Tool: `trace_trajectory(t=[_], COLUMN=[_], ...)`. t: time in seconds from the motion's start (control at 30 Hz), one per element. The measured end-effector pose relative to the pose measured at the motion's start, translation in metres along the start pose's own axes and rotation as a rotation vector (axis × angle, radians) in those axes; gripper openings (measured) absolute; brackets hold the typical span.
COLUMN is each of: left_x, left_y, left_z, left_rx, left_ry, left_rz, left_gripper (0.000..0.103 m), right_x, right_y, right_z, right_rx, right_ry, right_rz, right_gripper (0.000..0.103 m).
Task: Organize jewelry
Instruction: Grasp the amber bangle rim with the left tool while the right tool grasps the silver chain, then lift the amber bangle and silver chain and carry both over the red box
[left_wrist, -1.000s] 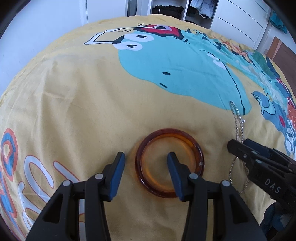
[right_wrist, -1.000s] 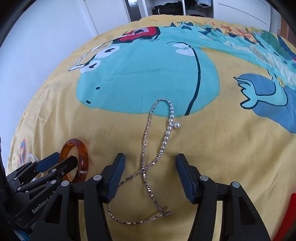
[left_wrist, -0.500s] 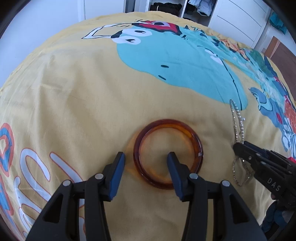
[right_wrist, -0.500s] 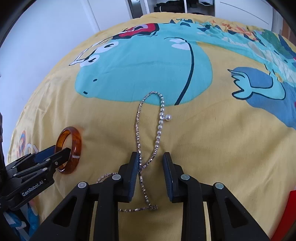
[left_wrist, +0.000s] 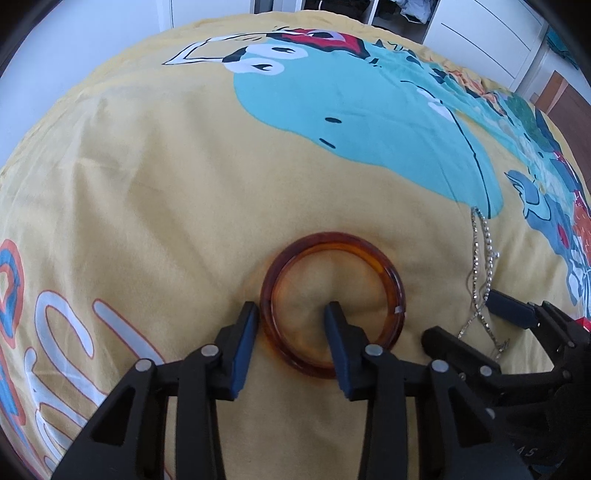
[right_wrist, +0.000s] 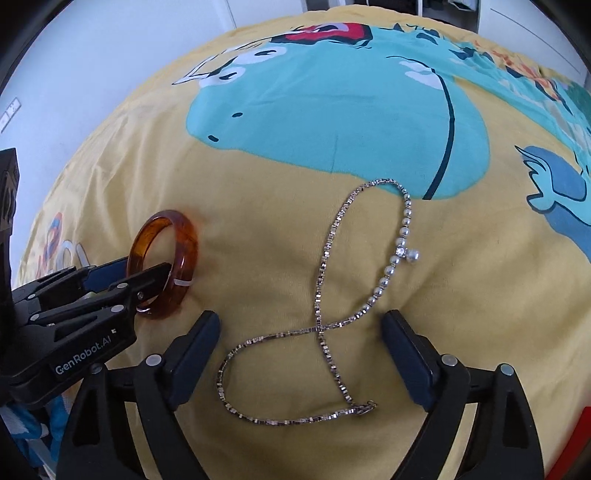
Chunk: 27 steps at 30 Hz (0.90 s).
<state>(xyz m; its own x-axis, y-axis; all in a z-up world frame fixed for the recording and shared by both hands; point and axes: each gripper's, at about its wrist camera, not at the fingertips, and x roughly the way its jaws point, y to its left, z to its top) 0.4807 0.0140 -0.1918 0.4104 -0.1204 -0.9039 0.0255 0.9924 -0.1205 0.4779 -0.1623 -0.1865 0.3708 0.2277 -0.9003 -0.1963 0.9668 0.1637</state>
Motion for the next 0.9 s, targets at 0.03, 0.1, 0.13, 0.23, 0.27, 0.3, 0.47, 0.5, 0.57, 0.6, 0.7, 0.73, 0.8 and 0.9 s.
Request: trace_trajectory(t=[0.03,0.1,0.13,0.23,0.27,0.3,0.47,0.5,0.57,0.6,0.7,0.73,0.8,0.9], left_x=[0.0,0.0,-0.001,-0.002,-0.002,-0.003,-0.007,-0.009,-0.012,-0.014,-0.018,-0.02,-0.024,-0.031], left_y=[0.0,0.002,0.002,0.001,0.002,0.001,0.004,0.005,0.005,0.004,0.002,0.001,-0.001,-0.008], left_z=[0.0,-0.001,-0.001,-0.003,-0.003,-0.004,-0.008,-0.009,-0.012,-0.013,-0.016,-0.017,-0.019,-0.021], left_rx=[0.0,0.003,0.004,0.008,0.009,0.01,0.016,0.017,0.012,0.01,0.015,0.017,0.021,0.035], left_ry=[0.0,-0.002,-0.002,-0.004,-0.003,-0.002,0.002,0.001,-0.002,-0.004,-0.008,-0.009,-0.011,-0.021], left_rz=[-0.002,0.002,0.004,0.009,0.01,0.009,-0.003,-0.006,-0.005,-0.004,0.007,0.01,0.019,0.035], left_gripper=[0.032,0.028,0.026,0.022,0.02,0.017,0.009,0.008,0.008,0.008,0.008,0.008,0.008,0.008], right_x=[-0.001,-0.001,-0.002,-0.007,-0.009,-0.01,-0.017,-0.019,-0.024,-0.026,-0.033,-0.037,-0.044,-0.054], right_y=[-0.001,-0.002,-0.001,-0.005,-0.008,-0.012,-0.027,-0.029,-0.033,-0.035,-0.039,-0.04,-0.042,-0.043], right_z=[-0.001,-0.004,-0.006,-0.009,-0.01,-0.01,-0.012,-0.013,-0.019,-0.022,-0.029,-0.032,-0.037,-0.04], right_rx=[0.013,0.02,0.012,0.017,0.025,0.031,0.048,0.049,0.055,0.057,0.065,0.068,0.073,0.083], right_ry=[-0.006,-0.012,-0.015,-0.026,-0.029,-0.031,-0.023,-0.021,-0.021,-0.023,-0.035,-0.04,-0.051,-0.063], right_rz=[0.003,-0.004,-0.016,-0.041,-0.049,-0.052,-0.059,-0.059,-0.053,-0.048,-0.035,-0.028,-0.015,-0.003], right_gripper=[0.089,0.087,0.082,0.06,0.056,0.048,0.013,0.009,0.005,0.005,0.004,0.004,0.004,0.004])
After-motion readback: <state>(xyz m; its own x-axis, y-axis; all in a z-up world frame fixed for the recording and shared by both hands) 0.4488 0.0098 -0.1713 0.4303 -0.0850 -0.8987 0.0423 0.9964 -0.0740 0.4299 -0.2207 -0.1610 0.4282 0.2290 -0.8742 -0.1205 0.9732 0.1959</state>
